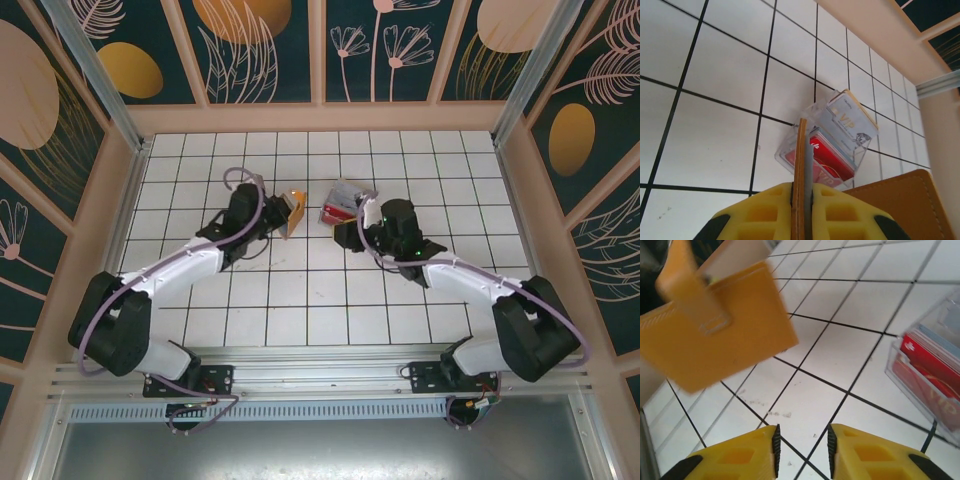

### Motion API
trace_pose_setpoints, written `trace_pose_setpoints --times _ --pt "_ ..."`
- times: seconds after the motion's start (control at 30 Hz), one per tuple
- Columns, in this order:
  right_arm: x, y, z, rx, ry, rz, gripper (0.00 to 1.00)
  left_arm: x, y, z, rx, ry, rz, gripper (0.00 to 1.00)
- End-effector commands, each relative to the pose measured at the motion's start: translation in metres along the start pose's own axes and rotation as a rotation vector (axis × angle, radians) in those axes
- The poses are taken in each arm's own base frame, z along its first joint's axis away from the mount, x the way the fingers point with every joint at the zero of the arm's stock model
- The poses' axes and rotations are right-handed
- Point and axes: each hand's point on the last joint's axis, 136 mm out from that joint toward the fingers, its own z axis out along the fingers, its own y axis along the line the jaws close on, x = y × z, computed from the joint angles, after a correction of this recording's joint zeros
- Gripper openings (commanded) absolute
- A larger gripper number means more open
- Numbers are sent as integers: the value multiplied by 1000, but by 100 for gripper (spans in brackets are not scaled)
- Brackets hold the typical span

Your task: Put the credit cards into the card holder

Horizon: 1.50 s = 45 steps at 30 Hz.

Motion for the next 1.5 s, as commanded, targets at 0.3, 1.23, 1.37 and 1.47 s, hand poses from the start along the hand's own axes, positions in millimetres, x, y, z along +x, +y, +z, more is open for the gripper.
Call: trace_pose_setpoints --times 0.3,1.23,1.37,1.47 --pt "-7 20 40 -186 163 497 57 -18 51 -8 -277 -286 119 0" --pt "24 31 102 -166 301 479 6 -5 39 0 -176 -217 109 34" --pt "45 -9 88 -55 325 462 0 8 37 4 -71 -109 63 49" --pt "71 -31 79 12 354 428 0 27 51 7 -19 -16 -3 50"
